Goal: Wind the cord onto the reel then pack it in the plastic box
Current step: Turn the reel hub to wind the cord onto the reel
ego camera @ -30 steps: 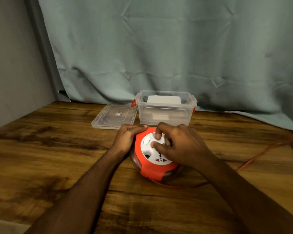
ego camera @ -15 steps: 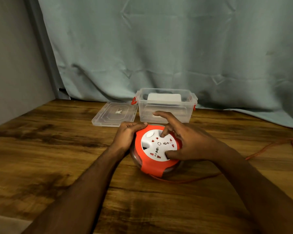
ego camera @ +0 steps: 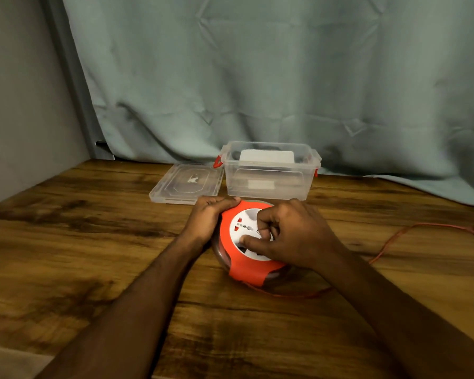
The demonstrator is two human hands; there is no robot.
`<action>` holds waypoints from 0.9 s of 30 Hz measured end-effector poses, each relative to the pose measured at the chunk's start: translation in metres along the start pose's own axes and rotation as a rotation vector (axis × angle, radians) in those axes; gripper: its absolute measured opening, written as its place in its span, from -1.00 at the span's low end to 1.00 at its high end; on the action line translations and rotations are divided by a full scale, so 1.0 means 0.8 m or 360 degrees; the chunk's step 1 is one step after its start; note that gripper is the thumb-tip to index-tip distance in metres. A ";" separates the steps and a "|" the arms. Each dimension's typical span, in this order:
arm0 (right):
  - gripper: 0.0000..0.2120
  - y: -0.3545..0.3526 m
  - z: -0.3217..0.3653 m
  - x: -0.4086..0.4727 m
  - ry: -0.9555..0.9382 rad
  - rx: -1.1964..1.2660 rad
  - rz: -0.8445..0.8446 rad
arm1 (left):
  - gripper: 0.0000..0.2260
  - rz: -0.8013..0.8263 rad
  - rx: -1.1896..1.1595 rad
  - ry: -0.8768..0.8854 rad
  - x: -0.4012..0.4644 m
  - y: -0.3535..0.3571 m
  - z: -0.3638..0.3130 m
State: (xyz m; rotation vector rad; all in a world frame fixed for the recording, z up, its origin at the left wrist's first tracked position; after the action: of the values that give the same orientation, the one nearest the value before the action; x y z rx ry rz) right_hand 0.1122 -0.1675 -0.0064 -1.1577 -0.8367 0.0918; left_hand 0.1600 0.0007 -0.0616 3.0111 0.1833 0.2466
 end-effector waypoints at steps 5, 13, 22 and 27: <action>-0.82 -0.009 -0.008 0.004 -0.0101 0.0231 0.0066 | -0.79 0.0014 0.0018 0.0001 -0.001 0.000 -0.001; -0.38 -0.004 -0.025 0.005 -0.0070 0.0308 0.0411 | -0.78 0.0014 0.0051 -0.0001 -0.006 0.001 -0.005; -0.26 -0.014 -0.032 0.004 0.0052 0.0502 0.0466 | -0.76 0.0047 0.0115 -0.0023 -0.009 0.002 -0.006; -0.44 -0.011 -0.019 0.001 0.0047 0.0229 0.0313 | -0.76 0.0035 0.0067 -0.0016 -0.008 0.003 -0.006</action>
State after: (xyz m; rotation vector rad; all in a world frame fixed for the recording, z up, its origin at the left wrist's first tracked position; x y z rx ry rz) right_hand 0.1197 -0.1827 -0.0007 -1.1003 -0.6774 0.2919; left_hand 0.1530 -0.0019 -0.0576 3.0574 0.1564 0.2322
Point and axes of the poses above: each hand's wrist, its own x-axis towards the middle knuckle, its own y-axis out of the palm, z = x × y, the point moved 6 cm from there along x, towards the middle knuckle, and after that the axes turned 4 degrees about -z, right-handed, at the moved point
